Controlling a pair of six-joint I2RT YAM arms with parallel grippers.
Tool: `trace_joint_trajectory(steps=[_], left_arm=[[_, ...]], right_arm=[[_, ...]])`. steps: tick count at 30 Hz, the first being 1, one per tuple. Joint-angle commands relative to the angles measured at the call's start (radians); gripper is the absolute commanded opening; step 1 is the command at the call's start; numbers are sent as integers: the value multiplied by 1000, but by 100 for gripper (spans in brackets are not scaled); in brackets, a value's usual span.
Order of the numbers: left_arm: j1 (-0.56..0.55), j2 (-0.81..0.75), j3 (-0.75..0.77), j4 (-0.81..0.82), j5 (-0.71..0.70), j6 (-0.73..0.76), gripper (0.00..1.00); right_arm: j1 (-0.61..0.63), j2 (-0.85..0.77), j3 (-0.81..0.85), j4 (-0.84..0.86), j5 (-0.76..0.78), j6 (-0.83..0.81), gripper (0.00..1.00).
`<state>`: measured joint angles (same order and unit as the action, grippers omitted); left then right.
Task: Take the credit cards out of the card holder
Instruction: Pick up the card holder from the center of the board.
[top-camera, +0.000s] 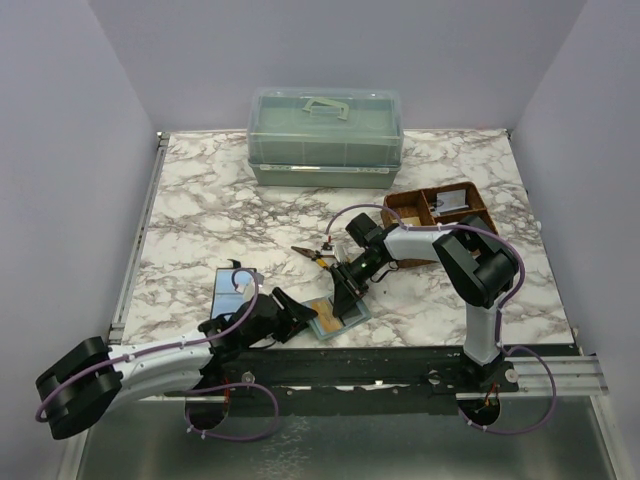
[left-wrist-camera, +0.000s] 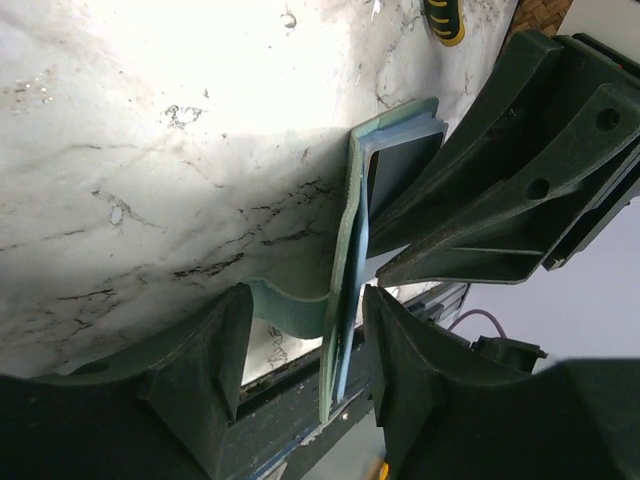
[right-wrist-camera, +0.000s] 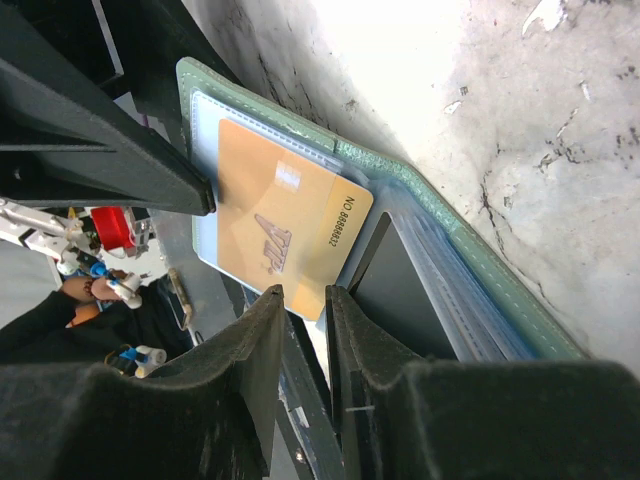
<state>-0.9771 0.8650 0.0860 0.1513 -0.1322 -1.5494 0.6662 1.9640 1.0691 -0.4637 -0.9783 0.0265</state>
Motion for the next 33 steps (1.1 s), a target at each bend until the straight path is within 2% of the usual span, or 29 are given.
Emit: trace_joint_trajectory(steps=[1, 5, 11, 14, 17, 18, 19, 26, 33], left_arm=[[3, 49, -42, 51, -48, 26, 53], [3, 69, -42, 71, -72, 42, 46], [6, 70, -60, 160, -92, 78, 46], [6, 79, -78, 246, -84, 115, 42], [8, 78, -114, 344, -61, 162, 24], [9, 73, -125, 373, -56, 173, 7], [9, 64, -130, 385, -56, 181, 0], [12, -59, -155, 392, -34, 263, 0], [14, -159, -173, 427, -4, 347, 0]], right_arm=[[-11, 44, 0, 16, 84, -29, 30], [-11, 45, -1, 17, 83, -30, 30], [-11, 47, 0, 17, 81, -30, 30], [-11, 48, 2, 14, 77, -30, 30], [-12, 44, 4, 13, 76, -30, 30], [-11, 41, 3, 13, 75, -29, 31], [-11, 40, 5, 12, 73, -29, 31], [-40, -1, 14, -4, 9, -51, 32], [-84, -74, -9, 8, -174, -91, 36]])
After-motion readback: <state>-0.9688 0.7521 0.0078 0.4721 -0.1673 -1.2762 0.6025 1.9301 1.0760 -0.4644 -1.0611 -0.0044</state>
